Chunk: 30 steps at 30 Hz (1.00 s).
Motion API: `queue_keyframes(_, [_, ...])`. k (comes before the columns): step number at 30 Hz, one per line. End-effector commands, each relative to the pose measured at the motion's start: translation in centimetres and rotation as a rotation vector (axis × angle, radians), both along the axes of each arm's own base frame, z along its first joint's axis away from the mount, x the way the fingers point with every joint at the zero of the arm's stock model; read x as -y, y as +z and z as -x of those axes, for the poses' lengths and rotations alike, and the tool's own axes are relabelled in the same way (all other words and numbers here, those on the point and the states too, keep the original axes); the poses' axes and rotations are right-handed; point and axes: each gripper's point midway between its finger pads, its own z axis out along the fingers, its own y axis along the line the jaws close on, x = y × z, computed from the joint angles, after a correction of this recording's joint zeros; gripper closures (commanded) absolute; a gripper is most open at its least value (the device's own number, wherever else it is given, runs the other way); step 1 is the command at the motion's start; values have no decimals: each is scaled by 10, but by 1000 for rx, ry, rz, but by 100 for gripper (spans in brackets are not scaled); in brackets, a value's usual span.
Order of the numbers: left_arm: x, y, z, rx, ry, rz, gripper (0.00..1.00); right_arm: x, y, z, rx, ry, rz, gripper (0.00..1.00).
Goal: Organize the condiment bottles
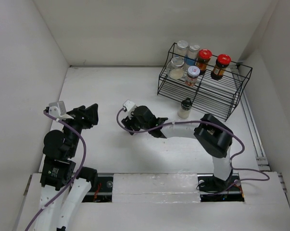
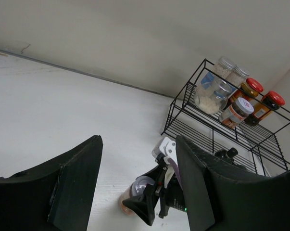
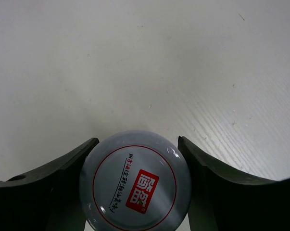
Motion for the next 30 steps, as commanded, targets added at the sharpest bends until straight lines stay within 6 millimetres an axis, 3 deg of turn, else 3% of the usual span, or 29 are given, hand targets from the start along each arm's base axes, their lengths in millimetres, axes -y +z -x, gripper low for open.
queue_keyframes(1, [1,9,-1,43,-8,-4,42,2,91,-10,135,-63,-164,45])
queue_keyframes(2, [1,9,-1,43,-8,-4,41,18,131,-9,177,-86,-219,46])
queue_keyframes(4, [1,9,-1,43,-8,-4,41,50,173,-21,231,-147,-282,48])
queue_keyframes(5, [1,9,-1,43,-8,-4,41,73,210,-19,276,-174,-341,48])
queue_keyframes(6, [3,9,-1,44,-17,-5,41,90,225,-25,309,-199,-356,48])
queue_keyframes(7, [3,9,-1,44,-17,-5,41,122,234,-43,330,-278,-352,48])
queue_keyframes(8, [3,9,-1,44,-17,-5,41,144,232,-50,331,-325,-334,49])
queue_keyframes(10, [3,9,-1,44,-17,-5,41,187,254,-61,366,-421,-367,51])
queue_keyframes(11, [3,9,-1,44,-17,-5,41,222,251,-75,359,-499,-350,51])
queue_keyframes(14, [2,11,1,53,-17,-3,41,279,269,-79,398,-635,-375,51])
queue_keyframes(15, [3,9,-1,42,-17,-5,41,309,270,-84,410,-710,-358,51])
queue_keyframes(17, [3,9,-1,42,-17,-5,41,342,277,-86,430,-796,-343,51])
queue_keyframes(18, [3,9,-1,42,-17,-5,41,371,274,-91,428,-872,-314,51])
queue_keyframes(22, [5,7,-4,32,-26,-8,41,409,275,-115,417,-925,-301,51])
queue_keyframes(28, [5,7,-4,32,-26,-8,41,417,259,-157,384,-937,-266,49])
queue_keyframes(30, [5,7,-4,32,-26,-8,41,416,243,-168,352,-940,-246,45])
